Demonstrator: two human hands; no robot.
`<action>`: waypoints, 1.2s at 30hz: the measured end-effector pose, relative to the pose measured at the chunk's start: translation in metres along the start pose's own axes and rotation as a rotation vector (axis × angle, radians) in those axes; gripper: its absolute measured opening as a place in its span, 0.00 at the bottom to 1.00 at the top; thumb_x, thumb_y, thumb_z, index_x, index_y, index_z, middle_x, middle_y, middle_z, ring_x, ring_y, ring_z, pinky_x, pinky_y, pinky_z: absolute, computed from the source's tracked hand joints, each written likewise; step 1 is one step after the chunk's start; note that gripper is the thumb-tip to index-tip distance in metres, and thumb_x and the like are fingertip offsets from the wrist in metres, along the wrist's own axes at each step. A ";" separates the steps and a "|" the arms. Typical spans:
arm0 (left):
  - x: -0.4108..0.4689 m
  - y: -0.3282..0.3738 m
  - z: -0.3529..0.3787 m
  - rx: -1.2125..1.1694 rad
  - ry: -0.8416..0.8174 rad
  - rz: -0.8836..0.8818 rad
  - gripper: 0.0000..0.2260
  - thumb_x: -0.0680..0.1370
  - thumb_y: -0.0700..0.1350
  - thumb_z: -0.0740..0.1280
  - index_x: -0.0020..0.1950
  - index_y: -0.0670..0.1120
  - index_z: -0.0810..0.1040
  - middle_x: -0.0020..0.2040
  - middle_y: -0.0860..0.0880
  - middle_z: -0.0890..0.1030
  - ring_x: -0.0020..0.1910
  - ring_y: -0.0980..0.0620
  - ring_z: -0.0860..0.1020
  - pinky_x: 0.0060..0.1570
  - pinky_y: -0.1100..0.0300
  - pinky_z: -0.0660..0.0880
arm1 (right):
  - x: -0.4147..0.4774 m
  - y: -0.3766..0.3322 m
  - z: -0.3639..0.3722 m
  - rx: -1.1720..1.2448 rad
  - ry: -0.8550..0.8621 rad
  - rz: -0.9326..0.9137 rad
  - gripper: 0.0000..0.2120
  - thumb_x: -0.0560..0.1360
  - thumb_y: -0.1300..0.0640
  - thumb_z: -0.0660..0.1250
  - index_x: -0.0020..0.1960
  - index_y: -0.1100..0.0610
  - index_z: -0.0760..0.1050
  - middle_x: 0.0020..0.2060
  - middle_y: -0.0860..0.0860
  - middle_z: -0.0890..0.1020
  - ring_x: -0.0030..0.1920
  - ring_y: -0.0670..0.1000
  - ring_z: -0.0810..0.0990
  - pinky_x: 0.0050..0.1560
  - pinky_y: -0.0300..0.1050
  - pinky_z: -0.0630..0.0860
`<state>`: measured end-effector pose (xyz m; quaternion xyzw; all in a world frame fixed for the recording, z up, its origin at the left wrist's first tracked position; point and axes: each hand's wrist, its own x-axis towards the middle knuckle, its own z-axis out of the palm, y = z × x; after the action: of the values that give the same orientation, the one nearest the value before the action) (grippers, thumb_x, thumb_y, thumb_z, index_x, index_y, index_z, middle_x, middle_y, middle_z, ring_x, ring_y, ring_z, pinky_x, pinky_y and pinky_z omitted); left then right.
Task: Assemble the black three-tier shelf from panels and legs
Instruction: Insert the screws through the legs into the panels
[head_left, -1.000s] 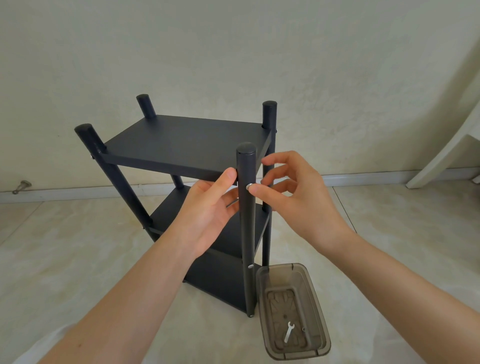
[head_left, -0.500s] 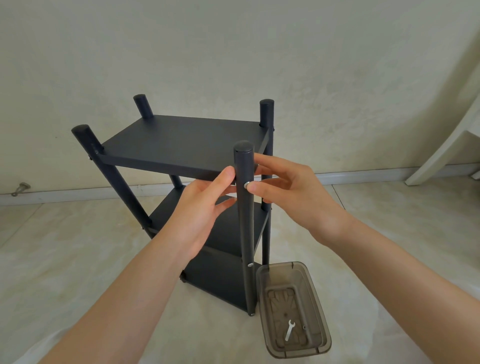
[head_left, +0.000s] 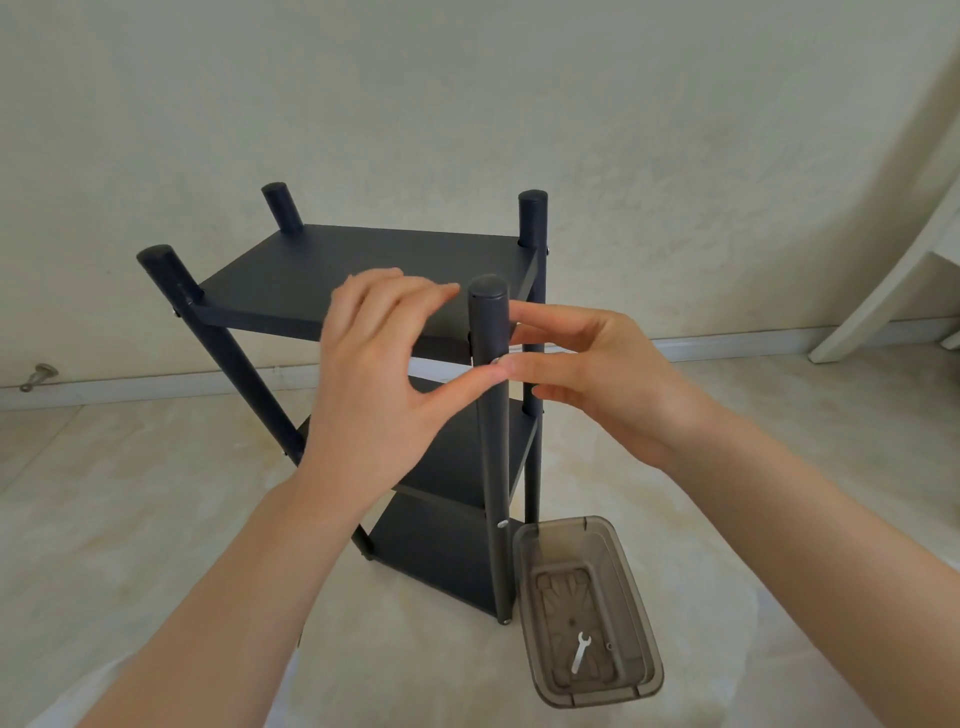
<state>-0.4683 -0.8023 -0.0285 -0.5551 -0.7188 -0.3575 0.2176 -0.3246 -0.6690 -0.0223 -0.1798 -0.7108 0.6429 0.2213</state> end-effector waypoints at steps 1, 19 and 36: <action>0.000 0.000 0.001 -0.026 -0.058 -0.021 0.30 0.74 0.65 0.65 0.65 0.43 0.80 0.63 0.47 0.79 0.69 0.48 0.68 0.69 0.44 0.67 | 0.000 0.000 0.000 0.004 -0.008 0.005 0.18 0.70 0.56 0.77 0.57 0.40 0.83 0.52 0.55 0.82 0.47 0.46 0.80 0.48 0.42 0.77; -0.002 0.000 0.012 -0.072 -0.092 0.006 0.20 0.77 0.59 0.63 0.61 0.50 0.83 0.65 0.53 0.80 0.70 0.50 0.73 0.76 0.38 0.53 | -0.003 -0.006 -0.009 0.030 0.021 0.029 0.19 0.78 0.66 0.67 0.65 0.49 0.79 0.51 0.51 0.86 0.53 0.51 0.85 0.52 0.43 0.80; -0.004 -0.001 0.015 -0.005 -0.044 0.076 0.17 0.80 0.55 0.65 0.59 0.44 0.83 0.60 0.48 0.83 0.66 0.45 0.77 0.72 0.39 0.60 | -0.006 0.225 -0.025 -1.123 -0.462 0.710 0.12 0.78 0.62 0.60 0.37 0.62 0.73 0.35 0.58 0.75 0.36 0.54 0.74 0.45 0.47 0.72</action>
<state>-0.4664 -0.7937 -0.0414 -0.5902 -0.7010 -0.3385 0.2137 -0.3128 -0.6271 -0.2441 -0.3469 -0.8625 0.2338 -0.2849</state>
